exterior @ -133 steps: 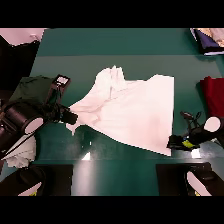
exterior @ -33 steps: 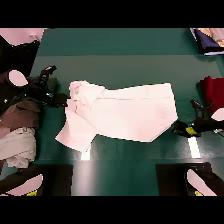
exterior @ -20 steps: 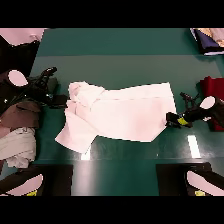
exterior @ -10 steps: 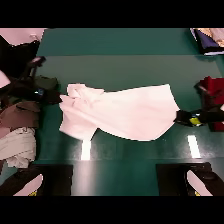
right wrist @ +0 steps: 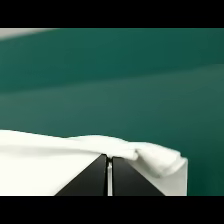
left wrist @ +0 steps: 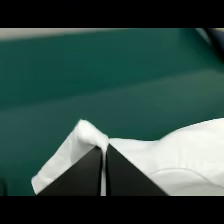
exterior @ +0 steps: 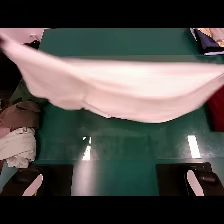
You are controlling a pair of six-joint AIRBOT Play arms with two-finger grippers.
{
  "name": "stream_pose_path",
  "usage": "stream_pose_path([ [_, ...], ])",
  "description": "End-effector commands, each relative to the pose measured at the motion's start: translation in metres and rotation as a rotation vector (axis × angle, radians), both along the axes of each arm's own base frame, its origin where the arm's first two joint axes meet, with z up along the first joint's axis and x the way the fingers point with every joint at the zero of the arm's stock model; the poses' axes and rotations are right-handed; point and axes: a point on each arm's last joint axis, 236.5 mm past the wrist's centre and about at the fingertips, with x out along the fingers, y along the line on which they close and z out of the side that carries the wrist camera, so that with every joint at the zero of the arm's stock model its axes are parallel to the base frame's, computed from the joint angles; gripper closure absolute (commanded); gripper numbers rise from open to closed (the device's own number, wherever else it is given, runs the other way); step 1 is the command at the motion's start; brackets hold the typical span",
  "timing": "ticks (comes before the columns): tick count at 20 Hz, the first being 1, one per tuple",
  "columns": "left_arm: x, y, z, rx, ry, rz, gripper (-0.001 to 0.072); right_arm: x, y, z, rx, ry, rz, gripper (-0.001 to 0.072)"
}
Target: Fold the shirts.
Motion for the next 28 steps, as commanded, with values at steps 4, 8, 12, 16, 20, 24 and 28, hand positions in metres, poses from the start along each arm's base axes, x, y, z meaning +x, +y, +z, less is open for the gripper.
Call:
stream_pose_path([
  [4,-0.128,0.006,0.153,-0.053,-0.457,-0.015,0.0678,-0.062,0.011,0.123,-0.062,-0.305,-0.005,0.0699],
  [8,-0.143,0.003,0.16,-0.055,-0.482,-0.032,0.0679,-0.042,0.001,0.1,-0.057,-0.079,-0.023,0.0699],
  [12,-0.062,0.014,0.094,0.023,-0.241,0.041,0.0679,-0.007,-0.022,0.041,-0.036,0.282,-0.071,0.0698],
  [16,0.06,0.009,-0.047,0.1,0.22,0.035,0.0679,0.048,-0.028,-0.035,-0.019,0.632,-0.019,0.0698],
  [20,0.156,0.003,-0.194,0.136,0.595,0.02,0.0679,0.11,-0.014,-0.135,-0.033,0.899,0.091,0.0699],
  [24,0.207,0.0,-0.316,0.158,0.856,0.005,0.0678,0.161,0.003,-0.238,-0.032,1.009,0.14,0.0698],
  [28,0.223,0.0,-0.37,0.161,0.951,0.01,0.0677,0.204,0.006,-0.294,-0.003,0.947,0.108,0.0695],
])
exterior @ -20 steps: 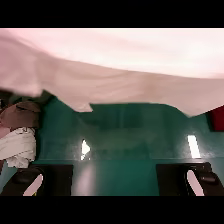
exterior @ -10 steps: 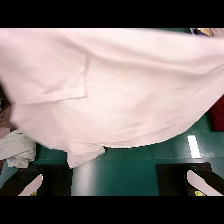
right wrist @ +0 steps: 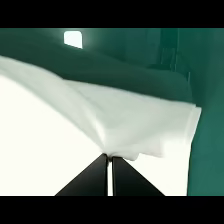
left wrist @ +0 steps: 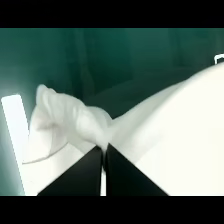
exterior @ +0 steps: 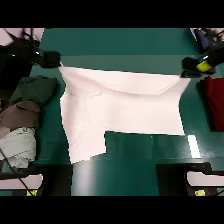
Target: Fold the shirts.
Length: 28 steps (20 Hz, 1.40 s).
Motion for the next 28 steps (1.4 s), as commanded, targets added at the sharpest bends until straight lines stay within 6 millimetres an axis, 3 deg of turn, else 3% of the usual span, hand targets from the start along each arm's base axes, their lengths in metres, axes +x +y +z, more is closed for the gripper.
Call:
stream_pose_path([
  [1,0.012,0.003,-0.048,0.02,0.083,0.008,0.0574,0.037,0.004,-0.048,0.009,-0.059,-0.025,0.0693],
  [2,0.013,0.008,-0.047,0.041,0.077,0.011,0.019,0.041,0.004,-0.05,0.009,-0.07,-0.03,0.0609],
  [3,0.01,0.016,-0.046,0.075,0.081,0.02,0.0036,0.042,0.002,-0.049,0.009,-0.076,-0.033,0.0315],
  [4,0.002,0.029,-0.047,0.126,0.113,0.04,0.0121,0.041,-0.002,-0.045,0.007,-0.079,-0.039,0.0185],
  [5,-0.007,0.039,-0.047,0.162,0.148,0.067,0.0163,0.039,-0.005,-0.036,0.006,-0.093,-0.045,0.0188],
  [7,-0.025,0.047,-0.05,0.188,0.197,0.086,0.0165,0.031,-0.013,-0.015,0.003,-0.134,-0.061,0.0302],
  [10,-0.067,0.044,-0.075,0.167,0.255,0.083,0.0165,0.001,-0.011,0.007,-0.014,-0.165,-0.015,0.0302],
  [14,-0.146,0.036,-0.125,0.101,0.327,0.115,0.0165,-0.038,-0.008,0.012,-0.021,-0.187,-0.006,0.0302],
  [16,-0.176,0.027,-0.143,0.043,0.349,0.128,0.0166,-0.05,-0.007,0.01,-0.023,-0.211,-0.014,0.0302],
  [19,-0.214,0.028,-0.175,0.041,0.448,0.153,0.0166,-0.063,-0.007,0.007,-0.023,-0.227,-0.02,0.0302],
  [22,-0.223,0.025,-0.193,0.021,0.462,0.172,0.0166,-0.071,-0.006,0.007,-0.023,-0.227,-0.019,0.0302],
  [28,-0.217,0.016,-0.195,-0.034,0.437,0.198,0.0167,-0.072,-0.006,0.013,-0.024,-0.24,-0.019,0.0302],
])
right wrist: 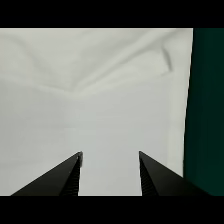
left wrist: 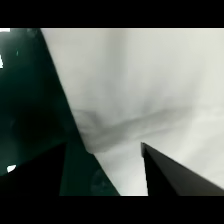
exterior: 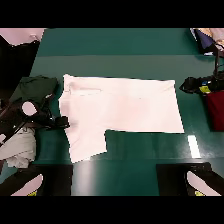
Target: Fold the shirts.
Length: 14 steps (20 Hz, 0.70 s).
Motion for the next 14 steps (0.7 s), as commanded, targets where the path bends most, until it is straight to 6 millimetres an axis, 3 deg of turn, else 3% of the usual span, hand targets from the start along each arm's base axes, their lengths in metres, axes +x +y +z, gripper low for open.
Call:
stream_pose_path([
  [1,0.001,-0.006,-0.002,-0.032,-0.011,0.025,0.017,-0.003,0.0,0.001,0.001,0.001,0.0,0.0302],
  [3,0.001,-0.007,-0.002,-0.033,-0.011,0.025,0.0527,-0.005,0.001,0.0,0.001,0.011,0.002,0.0302],
  [4,0.001,-0.007,-0.002,-0.033,-0.011,0.025,0.067,-0.007,0.001,-0.001,0.002,0.022,0.005,0.0302],
  [7,0.001,-0.005,0.0,-0.024,-0.008,0.008,0.0679,-0.022,-0.003,-0.009,-0.005,0.094,0.008,0.0302],
  [9,0.003,-0.002,0.01,-0.006,-0.008,-0.028,0.0679,-0.044,-0.015,-0.027,-0.001,0.193,-0.009,0.0302],
  [14,0.022,-0.007,0.041,-0.011,-0.07,-0.102,0.0678,-0.114,-0.061,-0.118,0.093,0.461,-0.195,0.0302],
])
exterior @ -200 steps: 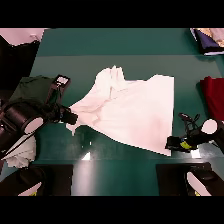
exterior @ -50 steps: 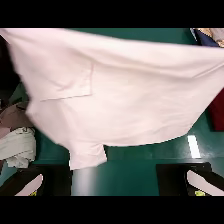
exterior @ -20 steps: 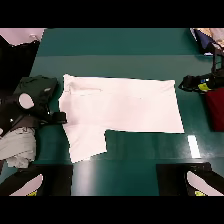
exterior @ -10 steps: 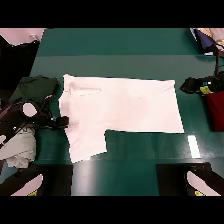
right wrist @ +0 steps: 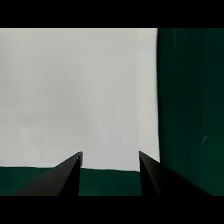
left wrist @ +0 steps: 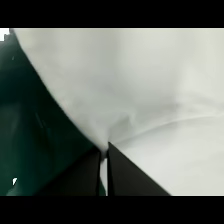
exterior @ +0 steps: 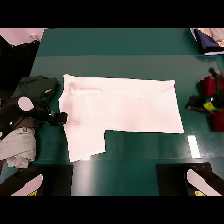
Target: Fold the shirts.
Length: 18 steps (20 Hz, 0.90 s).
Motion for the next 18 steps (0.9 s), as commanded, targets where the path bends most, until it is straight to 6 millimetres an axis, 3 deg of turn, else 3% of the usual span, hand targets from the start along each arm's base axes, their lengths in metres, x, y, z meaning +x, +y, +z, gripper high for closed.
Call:
stream_pose_path([
  [1,0.009,-0.003,0.016,-0.006,-0.033,-0.034,0.0678,-0.047,-0.018,-0.053,0.056,0.146,-0.09,0.0302],
  [5,0.011,-0.007,0.017,-0.027,-0.039,-0.028,0.0678,-0.056,-0.022,-0.082,0.052,0.148,-0.127,0.0302],
  [14,0.008,-0.008,0.017,-0.032,-0.027,-0.03,0.0678,-0.068,-0.015,-0.113,0.102,0.276,-0.117,0.0305],
  [16,0.008,-0.009,0.017,-0.032,-0.028,-0.029,0.0678,-0.068,-0.015,-0.116,0.109,0.286,-0.117,0.0401],
  [18,0.008,-0.009,0.017,-0.032,-0.027,-0.029,0.0678,-0.066,-0.01,-0.117,0.13,0.28,-0.111,0.0404],
])
